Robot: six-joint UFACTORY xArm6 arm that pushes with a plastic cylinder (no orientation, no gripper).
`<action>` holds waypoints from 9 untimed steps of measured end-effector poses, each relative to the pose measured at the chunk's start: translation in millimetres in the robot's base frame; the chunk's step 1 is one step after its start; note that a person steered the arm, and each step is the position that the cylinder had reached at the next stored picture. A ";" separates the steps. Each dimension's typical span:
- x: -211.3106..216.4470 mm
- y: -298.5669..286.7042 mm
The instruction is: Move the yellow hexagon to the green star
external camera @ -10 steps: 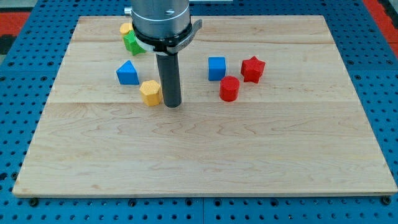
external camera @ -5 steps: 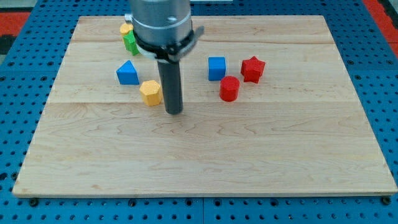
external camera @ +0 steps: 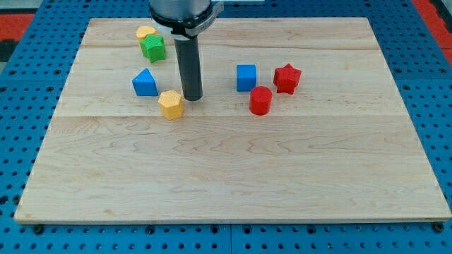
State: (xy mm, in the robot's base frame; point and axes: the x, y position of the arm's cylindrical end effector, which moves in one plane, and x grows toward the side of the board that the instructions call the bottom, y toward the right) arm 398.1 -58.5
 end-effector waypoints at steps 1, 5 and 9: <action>30.8 7.0; 26.1 -34.2; -11.8 -53.4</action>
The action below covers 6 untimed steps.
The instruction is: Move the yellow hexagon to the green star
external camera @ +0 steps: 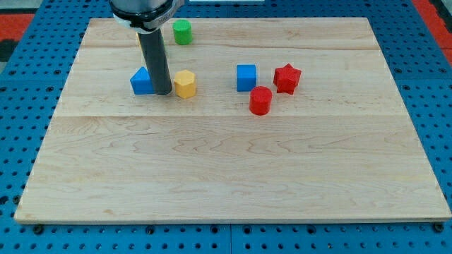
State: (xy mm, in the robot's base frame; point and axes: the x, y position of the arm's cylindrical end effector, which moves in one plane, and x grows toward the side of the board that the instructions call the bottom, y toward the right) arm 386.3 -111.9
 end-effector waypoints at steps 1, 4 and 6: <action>-3.3 0.0; 14.5 2.1; -22.4 11.6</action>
State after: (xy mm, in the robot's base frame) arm 363.9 -100.3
